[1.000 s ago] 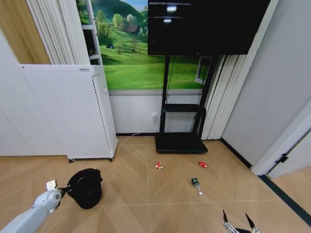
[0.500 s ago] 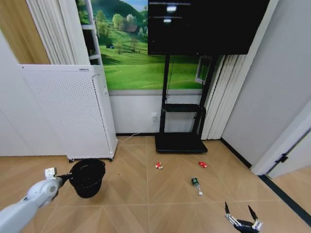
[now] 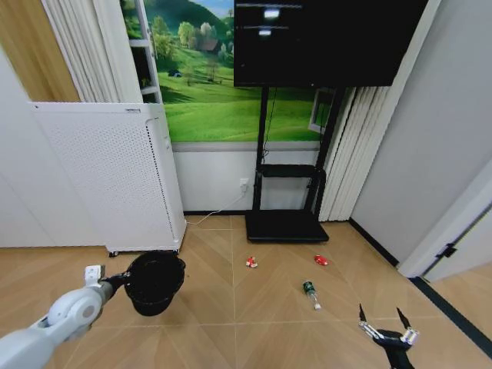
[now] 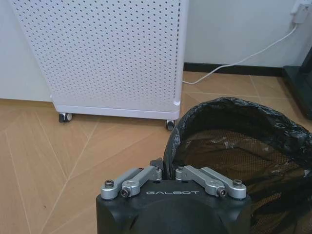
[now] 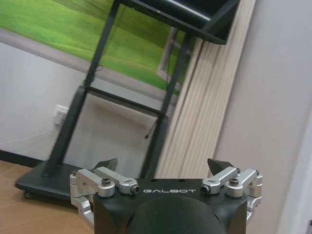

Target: Pick up the trash bin and place the garbage on the floor into it.

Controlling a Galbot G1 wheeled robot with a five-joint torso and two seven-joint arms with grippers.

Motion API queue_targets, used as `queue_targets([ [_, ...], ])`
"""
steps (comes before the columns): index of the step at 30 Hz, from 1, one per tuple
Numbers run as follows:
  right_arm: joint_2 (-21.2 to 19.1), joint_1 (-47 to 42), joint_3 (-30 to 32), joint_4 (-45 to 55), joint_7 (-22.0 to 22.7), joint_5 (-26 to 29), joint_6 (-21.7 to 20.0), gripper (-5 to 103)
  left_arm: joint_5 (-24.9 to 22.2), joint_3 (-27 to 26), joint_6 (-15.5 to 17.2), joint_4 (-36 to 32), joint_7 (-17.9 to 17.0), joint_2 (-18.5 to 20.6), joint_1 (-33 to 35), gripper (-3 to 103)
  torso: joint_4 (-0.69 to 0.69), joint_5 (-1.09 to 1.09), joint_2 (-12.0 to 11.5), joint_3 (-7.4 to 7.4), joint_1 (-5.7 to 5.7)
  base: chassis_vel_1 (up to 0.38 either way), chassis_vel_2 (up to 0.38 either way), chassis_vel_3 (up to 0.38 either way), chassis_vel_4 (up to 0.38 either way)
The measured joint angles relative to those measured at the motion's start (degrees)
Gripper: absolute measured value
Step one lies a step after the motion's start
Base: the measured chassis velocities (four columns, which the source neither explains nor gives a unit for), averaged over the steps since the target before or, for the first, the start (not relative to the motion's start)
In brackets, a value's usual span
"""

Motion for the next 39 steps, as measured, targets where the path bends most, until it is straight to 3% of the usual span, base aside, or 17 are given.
queue_targets([
  [17,-0.54,1.39,-1.11,-4.01,-4.96,2.30,2.69,100,2.35,-1.77,0.01,-1.19,-0.31,-3.03,3.53,7,0.00,-0.01,0.00,0.00,0.00,-0.067,0.115,0.061,-0.110],
  [23,-0.56,2.69,-1.40,-7.97,-8.68,3.48,5.77,100,2.97,-1.56,-0.15,-0.78,-0.26,-3.98,3.61,7,0.00,-0.01,0.00,0.00,-0.01,-0.239,0.254,0.230,-0.248],
  [37,0.68,1.28,-1.96,-8.28,-7.37,-0.61,6.76,100,3.99,-0.46,-0.53,0.57,0.22,-4.82,3.03,7,0.01,-0.05,-0.01,0.03,0.04,-0.303,0.313,0.308,-0.327],
  [39,0.53,-0.41,-1.92,-7.10,-9.16,-0.66,6.78,100,4.37,-0.40,-0.53,0.52,0.21,-4.84,3.39,7,0.05,0.06,-0.01,0.02,0.04,-0.173,0.224,0.122,-0.066],
])
